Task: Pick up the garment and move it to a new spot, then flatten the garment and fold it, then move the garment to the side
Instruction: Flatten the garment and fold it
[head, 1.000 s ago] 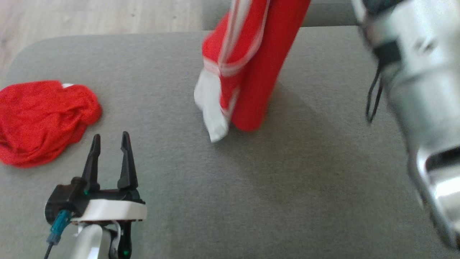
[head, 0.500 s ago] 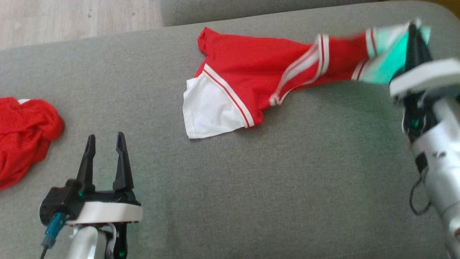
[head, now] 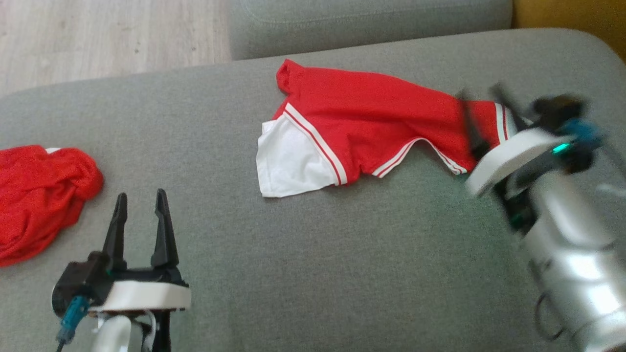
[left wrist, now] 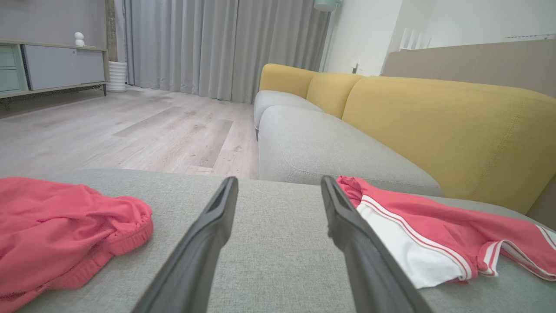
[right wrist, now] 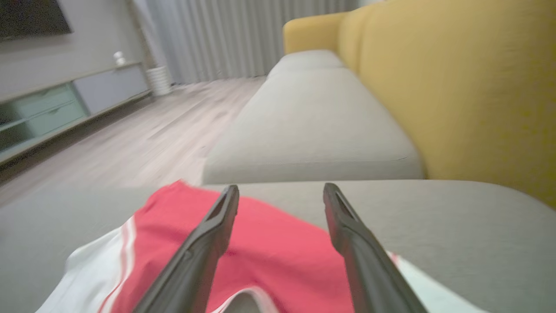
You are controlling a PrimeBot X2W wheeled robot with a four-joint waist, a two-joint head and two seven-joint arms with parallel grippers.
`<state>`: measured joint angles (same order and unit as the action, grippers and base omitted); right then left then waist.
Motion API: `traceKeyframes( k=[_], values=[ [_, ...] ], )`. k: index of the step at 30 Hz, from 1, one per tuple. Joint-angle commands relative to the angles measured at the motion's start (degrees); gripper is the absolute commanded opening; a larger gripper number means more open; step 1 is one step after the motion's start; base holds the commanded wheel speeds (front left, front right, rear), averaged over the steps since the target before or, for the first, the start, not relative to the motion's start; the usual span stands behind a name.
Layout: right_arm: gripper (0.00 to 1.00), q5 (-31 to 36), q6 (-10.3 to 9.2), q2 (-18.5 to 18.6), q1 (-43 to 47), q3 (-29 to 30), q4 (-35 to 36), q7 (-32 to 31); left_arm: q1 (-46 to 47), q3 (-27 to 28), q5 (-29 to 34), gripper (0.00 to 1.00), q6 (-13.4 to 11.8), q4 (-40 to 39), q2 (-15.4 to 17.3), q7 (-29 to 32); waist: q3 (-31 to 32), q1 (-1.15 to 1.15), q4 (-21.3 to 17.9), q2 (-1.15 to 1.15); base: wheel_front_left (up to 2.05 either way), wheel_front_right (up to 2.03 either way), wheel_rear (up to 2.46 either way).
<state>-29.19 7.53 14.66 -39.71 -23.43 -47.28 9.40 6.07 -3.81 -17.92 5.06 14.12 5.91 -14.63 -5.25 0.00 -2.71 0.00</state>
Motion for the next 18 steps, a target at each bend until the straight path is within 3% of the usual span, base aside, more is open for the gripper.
traceKeyframes(
  k=[1, 9, 18],
  values=[
    [1.00, 1.25, -0.04, -1.39, 1.77, -1.76, 3.52, -1.57, 0.52, 2.07, 0.59, 1.00, -0.06, -1.52, 0.31, -0.37, 0.66, 0.00, 0.27, 0.00, 0.00, 0.00, 0.00],
    [1.00, 10.13, -0.04, -4.69, 9.44, -13.42, 20.48, -16.07, 1.32, 1.67, 0.91, 1.00, 0.10, -2.24, -0.01, -0.37, -1.50, 0.00, 3.14, 0.00, 0.00, 0.00, 0.00],
    [1.00, 16.42, -0.04, -6.42, 3.19, -24.55, 17.77, -22.96, 3.90, 0.47, 0.88, 1.00, 0.60, -1.82, -0.71, -0.37, -4.83, 0.00, 8.00, 0.00, 0.00, 0.00, 0.00]
  ],
)
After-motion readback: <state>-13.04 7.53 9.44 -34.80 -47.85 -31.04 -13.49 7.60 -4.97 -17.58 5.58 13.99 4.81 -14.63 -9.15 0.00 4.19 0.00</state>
